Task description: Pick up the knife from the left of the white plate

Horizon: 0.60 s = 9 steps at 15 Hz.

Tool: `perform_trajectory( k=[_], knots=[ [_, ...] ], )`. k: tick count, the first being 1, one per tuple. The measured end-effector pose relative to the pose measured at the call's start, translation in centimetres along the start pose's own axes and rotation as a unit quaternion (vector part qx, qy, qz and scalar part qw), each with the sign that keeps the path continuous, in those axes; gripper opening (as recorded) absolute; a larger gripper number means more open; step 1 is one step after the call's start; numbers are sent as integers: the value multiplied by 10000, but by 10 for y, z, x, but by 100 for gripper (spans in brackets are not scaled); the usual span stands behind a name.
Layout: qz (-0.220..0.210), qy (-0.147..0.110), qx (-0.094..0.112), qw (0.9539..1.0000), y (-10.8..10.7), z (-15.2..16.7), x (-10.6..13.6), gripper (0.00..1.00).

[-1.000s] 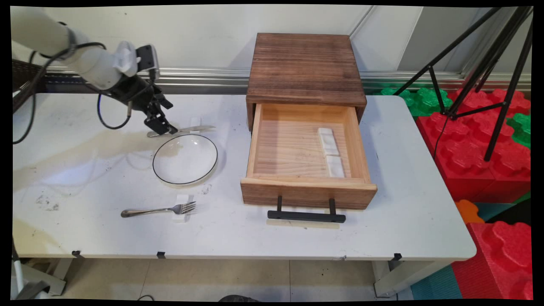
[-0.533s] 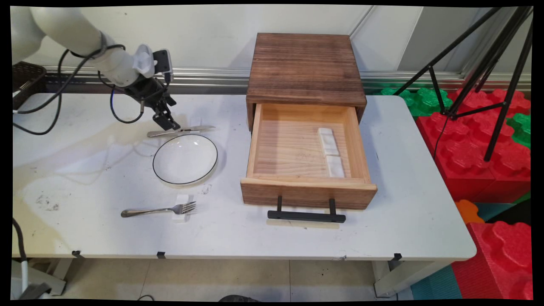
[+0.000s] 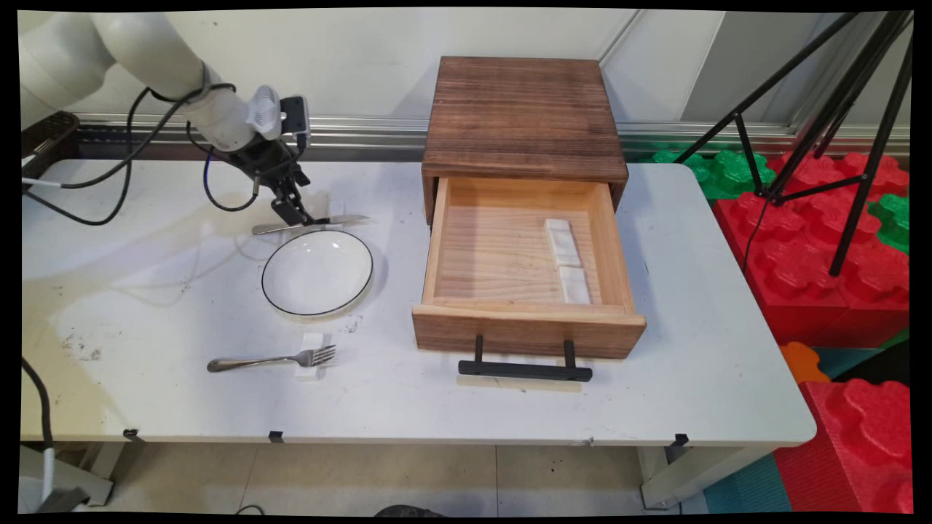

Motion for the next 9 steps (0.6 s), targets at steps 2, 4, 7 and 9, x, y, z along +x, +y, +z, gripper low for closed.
perform_trajectory(
  k=[2, 4, 7, 9],
  knots=[
    [44, -36, -47, 10000, -3, 6, 2, 100],
    [78, -73, -99, 9999, -7, 11, 3, 100],
    [108, -114, -183, 9997, -10, 16, 4, 100],
    [122, -128, -228, 9996, -11, 17, 4, 100]
  ],
)
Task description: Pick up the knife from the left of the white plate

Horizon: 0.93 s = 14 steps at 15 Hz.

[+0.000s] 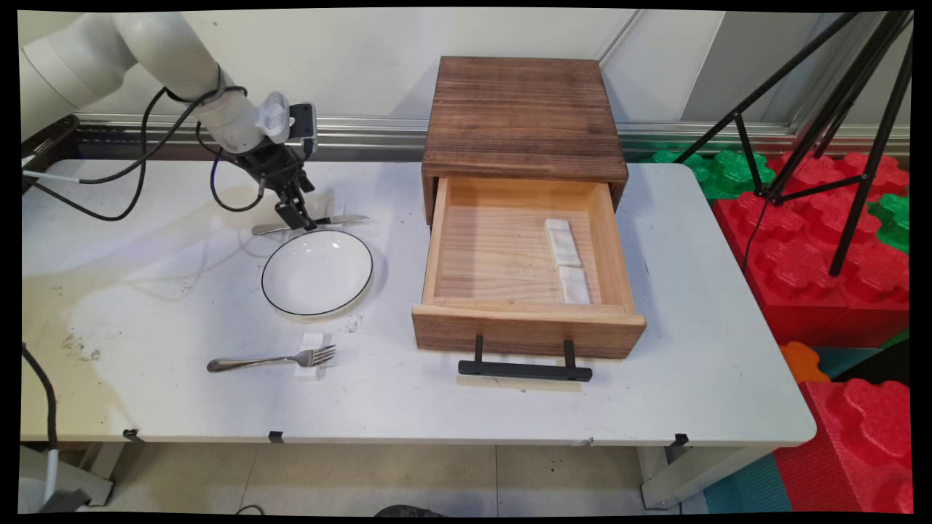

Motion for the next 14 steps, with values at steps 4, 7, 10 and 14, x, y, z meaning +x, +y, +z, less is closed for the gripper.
perform_trajectory(
  k=[4, 7, 10, 14],
  knots=[
    [38, -25, -93, 9999, -2, 0, -1, 100],
    [57, -40, -152, 9999, -3, 0, -1, 100],
    [70, -44, -194, 9998, -4, 0, -1, 100],
    [77, -45, -262, 9996, -5, 3, 0, 100]
  ],
)
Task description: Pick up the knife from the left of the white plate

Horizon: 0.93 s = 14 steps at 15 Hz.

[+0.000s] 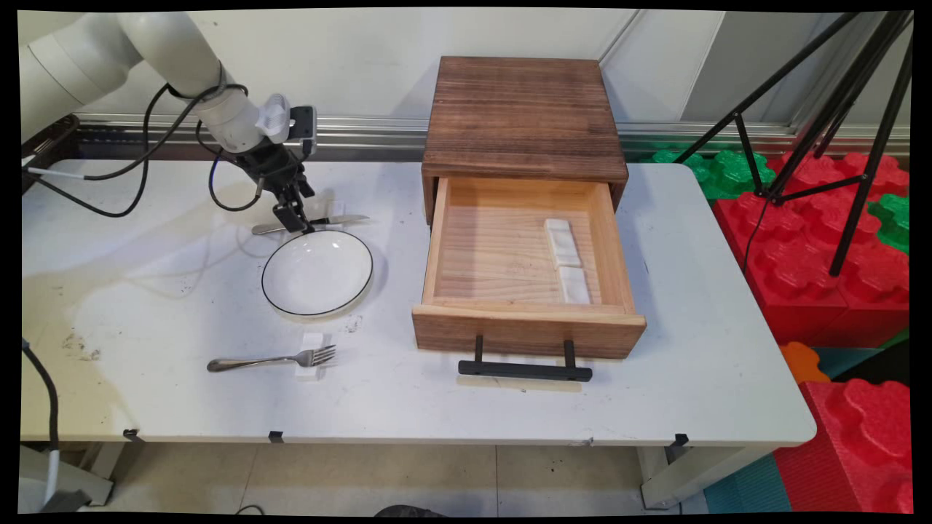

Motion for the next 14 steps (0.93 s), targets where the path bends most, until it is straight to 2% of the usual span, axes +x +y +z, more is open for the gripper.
perform_trajectory(
  k=[7, 8, 14],
  knots=[
    [-3, -6, -88, 10000, -1, 6, 2, 100],
    [-2, -6, -95, 10000, -1, 6, 2, 0],
    [-3, 0, -114, 9999, 0, 6, 2, 0]
  ],
)
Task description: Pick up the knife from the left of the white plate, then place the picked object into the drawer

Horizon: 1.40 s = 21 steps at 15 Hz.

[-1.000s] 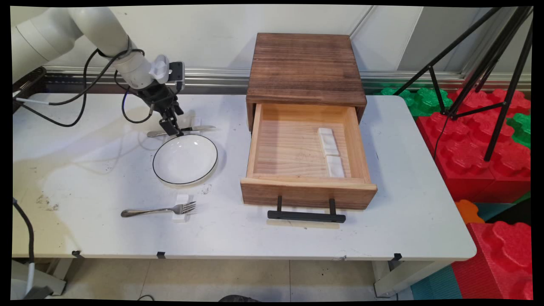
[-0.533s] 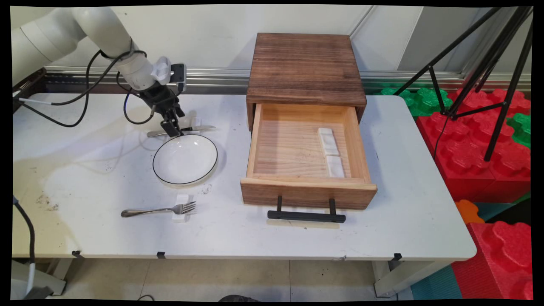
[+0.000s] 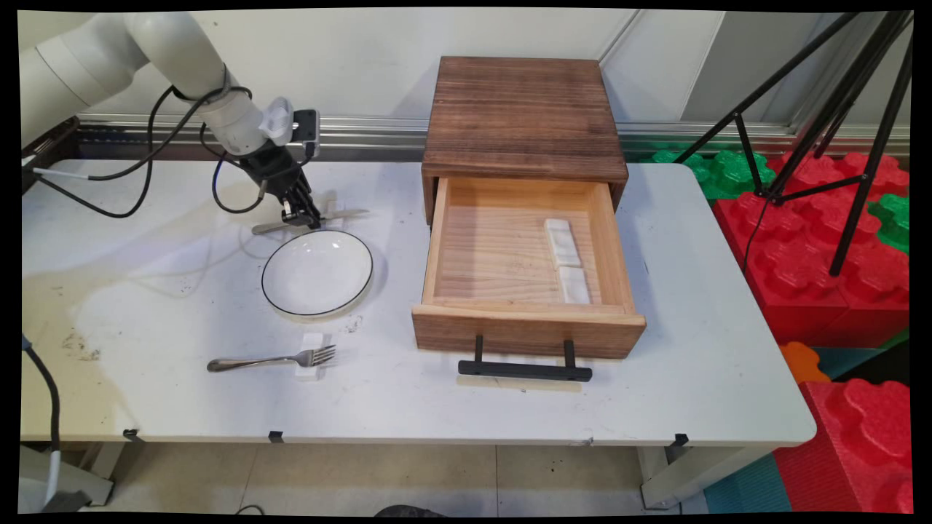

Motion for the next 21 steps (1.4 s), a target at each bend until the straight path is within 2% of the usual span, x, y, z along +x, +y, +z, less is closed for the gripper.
perform_trajectory(
  k=[5, 10, 15, 18, 21],
  knots=[
    [-37, -26, -25, 10000, 4, -4, -3, 0],
    [-343, -11, 156, 9993, 6, -13, -5, 0],
    [-830, 146, 467, 9954, 12, -37, -3, 0],
    [-1140, 451, 786, 9893, 18, -67, 6, 0],
    [-1262, 715, 1002, 9843, 22, -90, 19, 0]
  ],
)
